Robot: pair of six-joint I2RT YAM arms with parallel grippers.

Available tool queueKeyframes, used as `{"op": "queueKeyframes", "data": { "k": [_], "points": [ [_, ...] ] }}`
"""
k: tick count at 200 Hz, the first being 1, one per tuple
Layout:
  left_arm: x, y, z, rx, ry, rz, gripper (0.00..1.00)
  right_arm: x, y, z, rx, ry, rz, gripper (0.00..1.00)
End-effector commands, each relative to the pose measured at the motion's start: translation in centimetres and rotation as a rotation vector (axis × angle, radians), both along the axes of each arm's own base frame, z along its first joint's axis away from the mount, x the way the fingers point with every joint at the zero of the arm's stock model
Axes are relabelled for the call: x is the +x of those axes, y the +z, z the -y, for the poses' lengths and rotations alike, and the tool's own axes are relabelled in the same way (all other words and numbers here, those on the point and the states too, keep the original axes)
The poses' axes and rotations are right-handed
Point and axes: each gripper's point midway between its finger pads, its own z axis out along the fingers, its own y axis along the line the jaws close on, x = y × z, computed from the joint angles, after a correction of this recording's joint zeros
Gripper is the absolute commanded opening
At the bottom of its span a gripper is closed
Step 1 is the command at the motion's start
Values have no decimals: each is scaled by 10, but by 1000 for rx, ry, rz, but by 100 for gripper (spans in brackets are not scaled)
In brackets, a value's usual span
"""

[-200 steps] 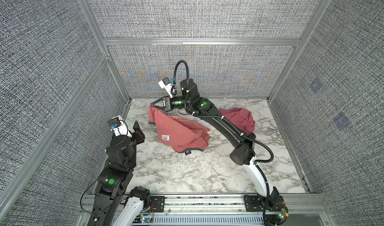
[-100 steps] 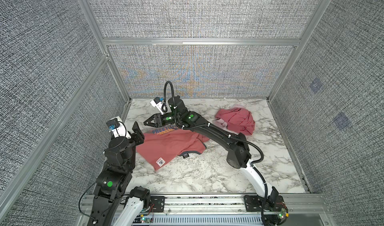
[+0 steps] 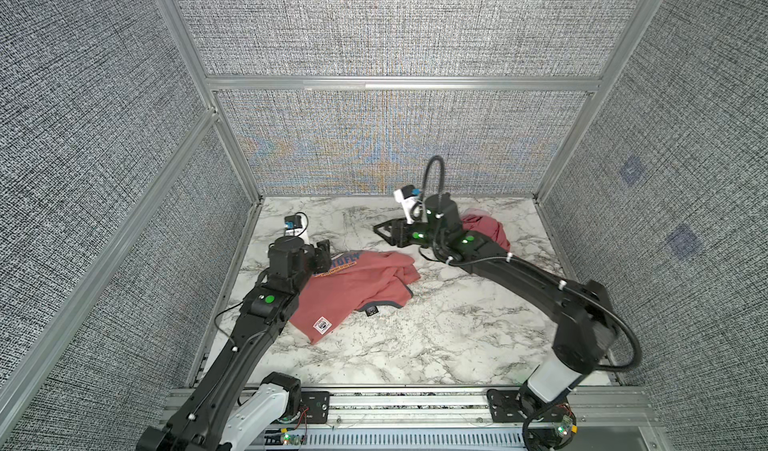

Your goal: Pick out a specific cloth from the pile

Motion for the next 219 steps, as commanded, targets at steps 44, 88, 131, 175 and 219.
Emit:
{"op": "queueKeyframes", "data": {
  "k": [44,88,131,175,219],
  "points": [
    [12,-62,113,56,-257,-101,55,-9,-27,148,-72,-360,-25,51],
    [11,-119,157,114,-344,-275,50,-14,-24,175,-92,-403,-21,51],
    [12,-157,178,200,-367,-358,48,-15,-40,184,-102,-409,-58,51],
    [19,-173,183,238,-348,-375,48,-13,-43,188,-87,-418,-74,51],
    [34,-179,181,280,-288,-366,48,-11,-41,189,-71,-415,-82,51]
  ]
}}
